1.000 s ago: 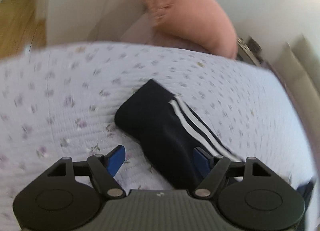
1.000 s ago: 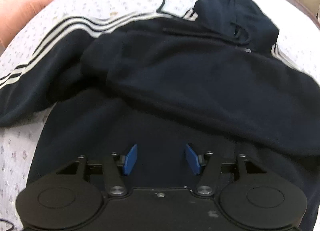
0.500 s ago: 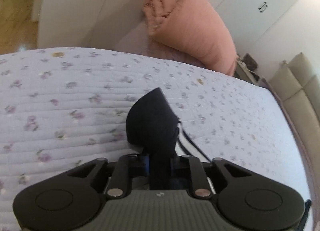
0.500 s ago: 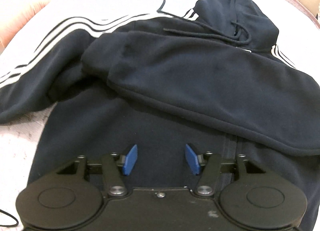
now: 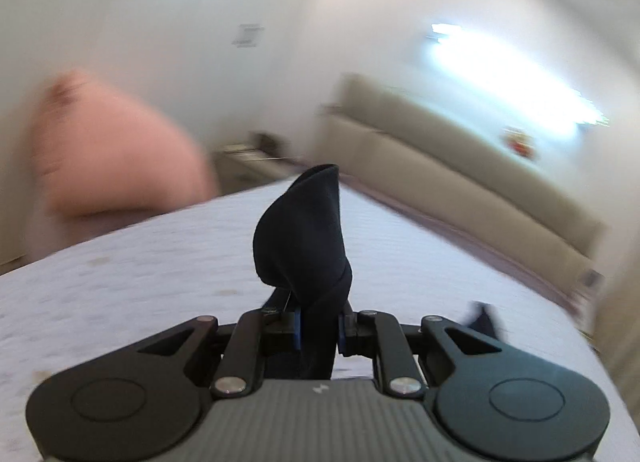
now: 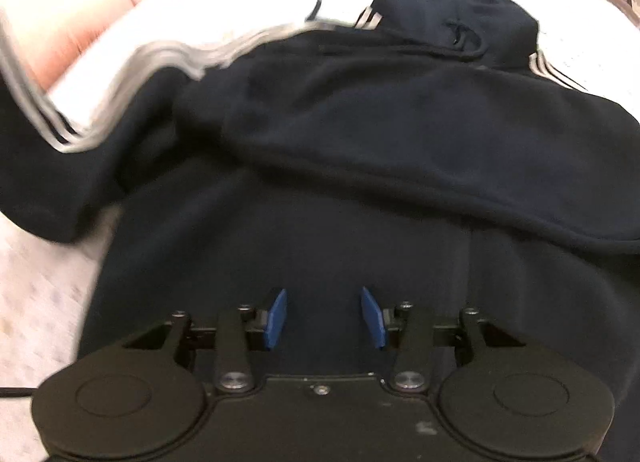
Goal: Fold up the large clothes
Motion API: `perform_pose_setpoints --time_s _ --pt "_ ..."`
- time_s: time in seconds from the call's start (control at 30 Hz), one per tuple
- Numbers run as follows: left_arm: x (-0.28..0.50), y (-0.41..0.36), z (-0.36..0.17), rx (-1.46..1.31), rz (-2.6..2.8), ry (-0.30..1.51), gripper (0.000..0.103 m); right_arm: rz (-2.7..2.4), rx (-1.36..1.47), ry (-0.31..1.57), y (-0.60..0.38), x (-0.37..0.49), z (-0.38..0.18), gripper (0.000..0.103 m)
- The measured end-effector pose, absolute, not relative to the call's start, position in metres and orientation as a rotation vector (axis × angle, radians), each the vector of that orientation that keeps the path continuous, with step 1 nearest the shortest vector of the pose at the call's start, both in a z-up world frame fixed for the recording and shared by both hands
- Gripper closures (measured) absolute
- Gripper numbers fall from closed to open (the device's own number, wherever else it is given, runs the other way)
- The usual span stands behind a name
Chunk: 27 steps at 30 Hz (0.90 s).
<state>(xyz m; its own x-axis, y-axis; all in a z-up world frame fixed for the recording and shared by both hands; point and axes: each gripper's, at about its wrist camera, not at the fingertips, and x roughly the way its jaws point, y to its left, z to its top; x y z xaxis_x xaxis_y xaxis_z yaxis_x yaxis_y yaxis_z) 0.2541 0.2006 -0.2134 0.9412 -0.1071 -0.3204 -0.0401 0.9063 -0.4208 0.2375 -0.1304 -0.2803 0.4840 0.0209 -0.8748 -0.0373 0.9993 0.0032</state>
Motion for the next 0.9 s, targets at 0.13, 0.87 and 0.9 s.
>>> perform_pose_setpoints --time_s 0.13,0.87,0.9 --pt "0.260 0.104 -0.190 -0.376 -0.259 0.309 0.086 0.010 0.016 0.943 -0.177 0.226 -0.234 0.050" --pt "0.279 0.010 -0.299 -0.329 -0.178 0.783 0.036 -0.102 0.316 0.910 -0.369 0.256 -0.229 0.022" --pt "0.279 0.021 -0.298 -0.347 -0.148 0.784 0.036 -0.107 0.351 0.938 -0.372 0.260 -0.231 0.022"
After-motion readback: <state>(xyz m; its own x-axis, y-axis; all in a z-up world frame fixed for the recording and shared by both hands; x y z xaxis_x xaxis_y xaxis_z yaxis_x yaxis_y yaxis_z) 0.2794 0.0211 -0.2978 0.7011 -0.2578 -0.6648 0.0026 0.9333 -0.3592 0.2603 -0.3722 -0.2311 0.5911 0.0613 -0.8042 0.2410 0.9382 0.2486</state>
